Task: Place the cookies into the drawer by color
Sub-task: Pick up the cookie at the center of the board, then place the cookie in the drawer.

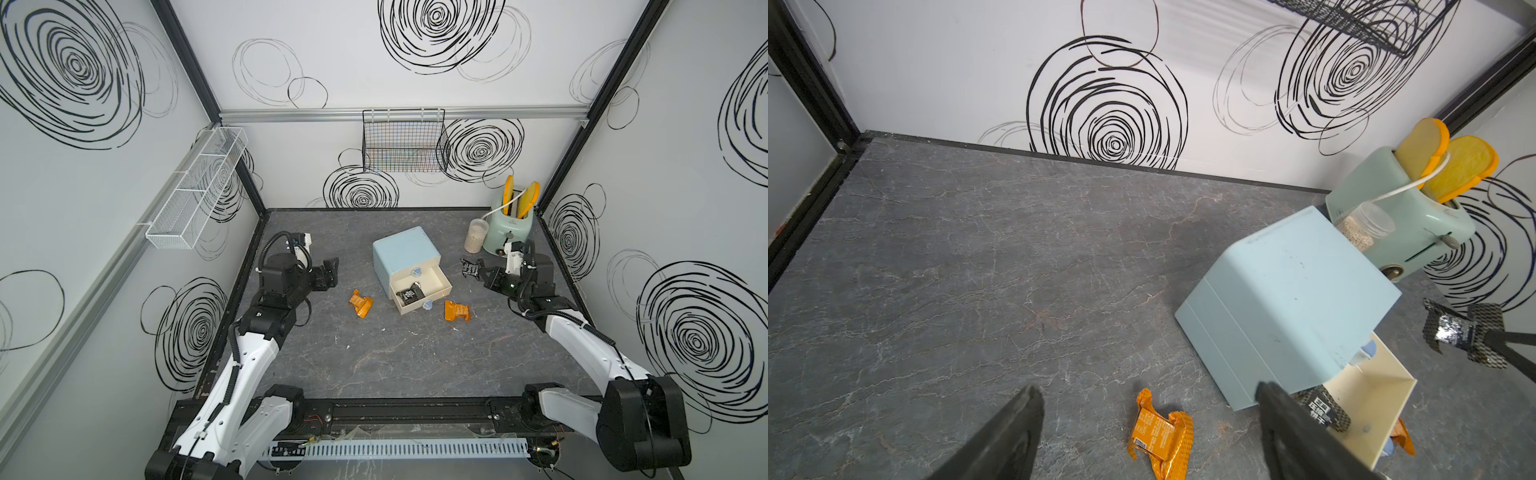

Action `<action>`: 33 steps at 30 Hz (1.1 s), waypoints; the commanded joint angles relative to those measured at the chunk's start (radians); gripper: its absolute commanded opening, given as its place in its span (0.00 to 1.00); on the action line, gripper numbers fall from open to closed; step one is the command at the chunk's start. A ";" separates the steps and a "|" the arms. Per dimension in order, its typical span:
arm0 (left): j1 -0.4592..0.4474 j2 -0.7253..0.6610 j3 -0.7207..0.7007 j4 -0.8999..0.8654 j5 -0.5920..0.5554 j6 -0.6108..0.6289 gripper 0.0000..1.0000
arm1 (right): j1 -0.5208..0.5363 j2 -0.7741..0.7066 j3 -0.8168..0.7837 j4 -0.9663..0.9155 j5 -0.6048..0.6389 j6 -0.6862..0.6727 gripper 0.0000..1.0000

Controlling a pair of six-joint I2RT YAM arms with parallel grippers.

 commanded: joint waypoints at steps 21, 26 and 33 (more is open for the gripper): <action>0.031 -0.017 -0.009 0.049 0.020 -0.007 0.84 | 0.149 0.222 0.156 -0.063 -0.227 -0.073 0.00; 0.036 -0.019 -0.009 0.048 0.024 -0.010 0.84 | 0.167 0.248 0.170 -0.067 -0.209 -0.079 0.00; 0.040 -0.023 -0.011 0.049 0.026 -0.009 0.84 | 0.187 0.275 0.188 -0.083 -0.189 -0.087 0.00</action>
